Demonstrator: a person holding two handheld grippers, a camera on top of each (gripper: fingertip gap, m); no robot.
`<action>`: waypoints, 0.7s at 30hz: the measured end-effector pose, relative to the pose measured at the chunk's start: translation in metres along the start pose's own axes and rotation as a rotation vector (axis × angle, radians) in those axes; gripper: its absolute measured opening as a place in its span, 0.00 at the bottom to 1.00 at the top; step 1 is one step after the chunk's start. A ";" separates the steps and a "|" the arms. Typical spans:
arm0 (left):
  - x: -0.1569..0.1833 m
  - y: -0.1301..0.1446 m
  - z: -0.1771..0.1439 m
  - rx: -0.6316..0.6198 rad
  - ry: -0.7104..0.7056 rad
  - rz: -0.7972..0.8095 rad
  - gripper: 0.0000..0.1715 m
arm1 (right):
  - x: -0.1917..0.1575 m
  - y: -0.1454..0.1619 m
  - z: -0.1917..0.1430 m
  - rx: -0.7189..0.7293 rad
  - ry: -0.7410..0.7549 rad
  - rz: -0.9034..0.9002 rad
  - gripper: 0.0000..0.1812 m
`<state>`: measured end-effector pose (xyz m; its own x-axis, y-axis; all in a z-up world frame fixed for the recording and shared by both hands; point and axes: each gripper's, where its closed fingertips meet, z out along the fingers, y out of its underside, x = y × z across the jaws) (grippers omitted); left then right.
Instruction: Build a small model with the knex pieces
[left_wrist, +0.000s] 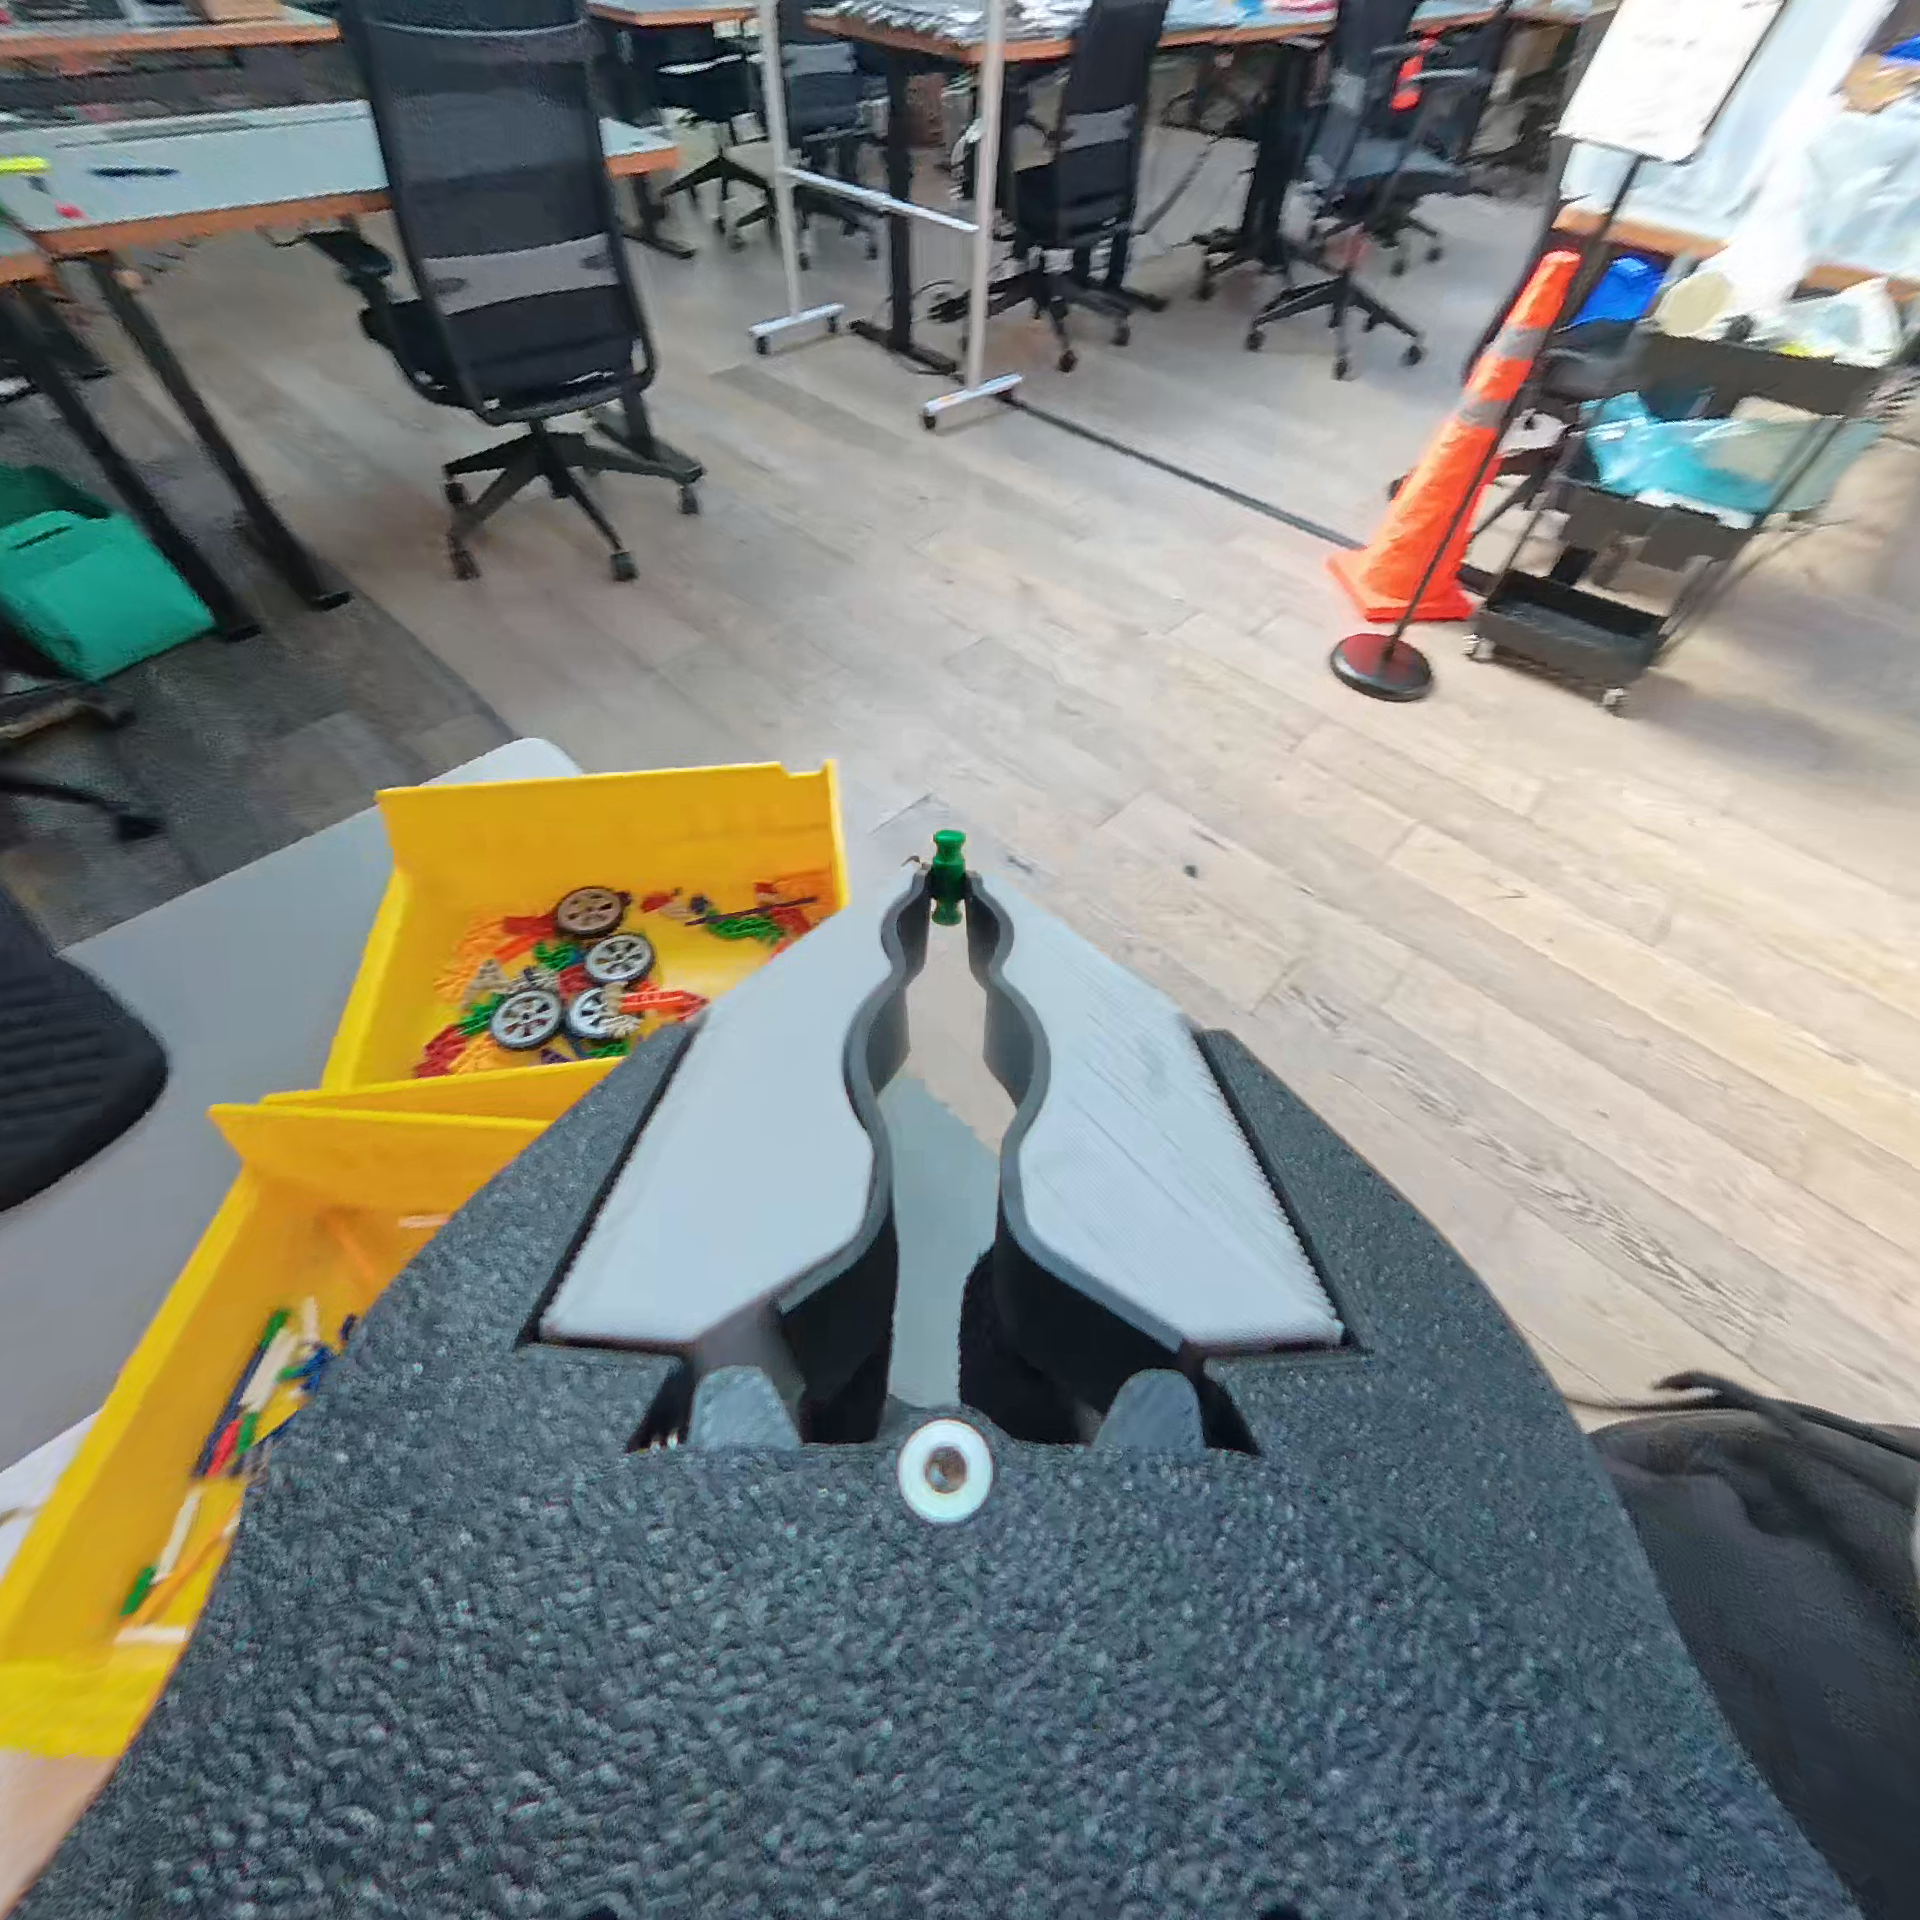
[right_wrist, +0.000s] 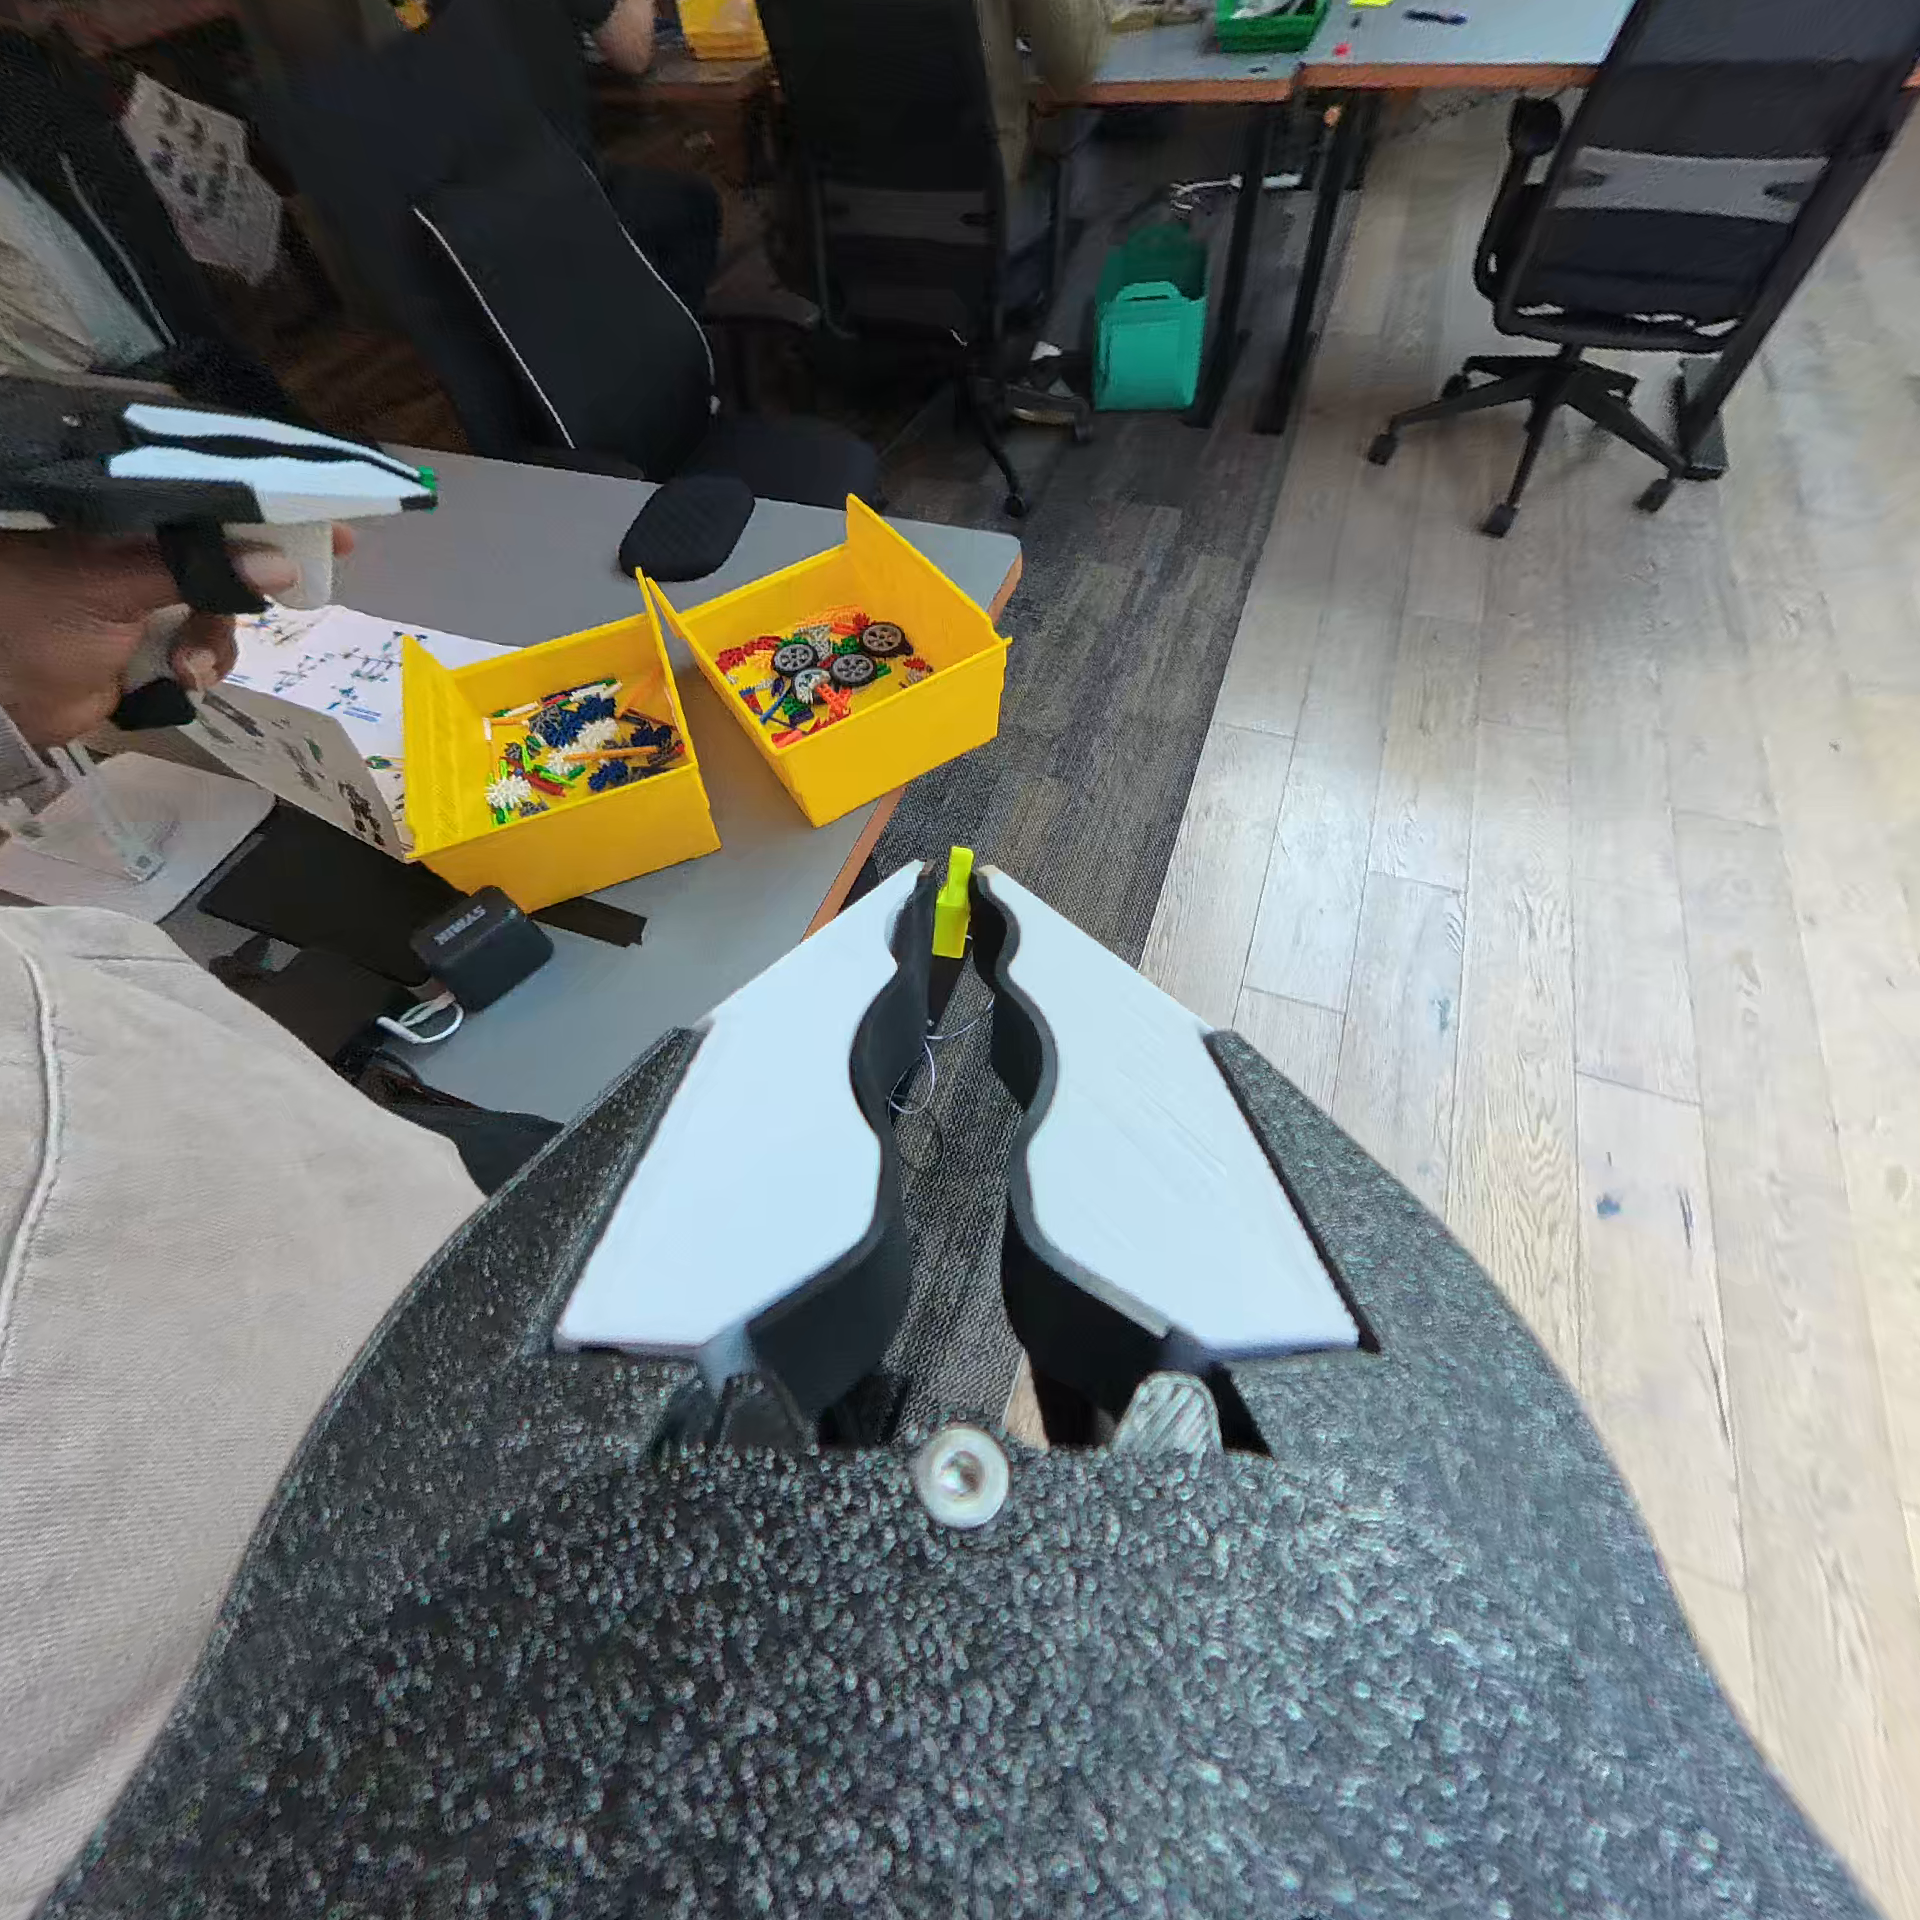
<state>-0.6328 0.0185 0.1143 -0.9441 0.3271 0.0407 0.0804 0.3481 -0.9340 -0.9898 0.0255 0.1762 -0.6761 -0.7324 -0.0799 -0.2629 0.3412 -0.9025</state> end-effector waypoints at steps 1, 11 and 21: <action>-0.010 0.000 0.003 -0.014 -0.059 -0.017 0.04 | 0.025 -0.020 0.015 0.005 -0.045 -0.024 0.03; -0.137 0.144 0.036 -0.354 -0.711 -0.493 0.13 | 0.106 -0.133 0.244 -0.028 -0.469 -0.257 0.02; -0.137 0.058 0.103 -0.165 -0.863 -0.621 0.28 | 0.081 -0.190 0.378 -0.006 -1.062 -0.331 0.02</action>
<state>-0.5319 -0.0966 0.0182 -0.7362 -0.6560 0.1666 -0.5096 0.3753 -0.7743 -0.7339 -0.3213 0.1809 0.3601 -0.9191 -0.1599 -0.3262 0.0365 -0.9446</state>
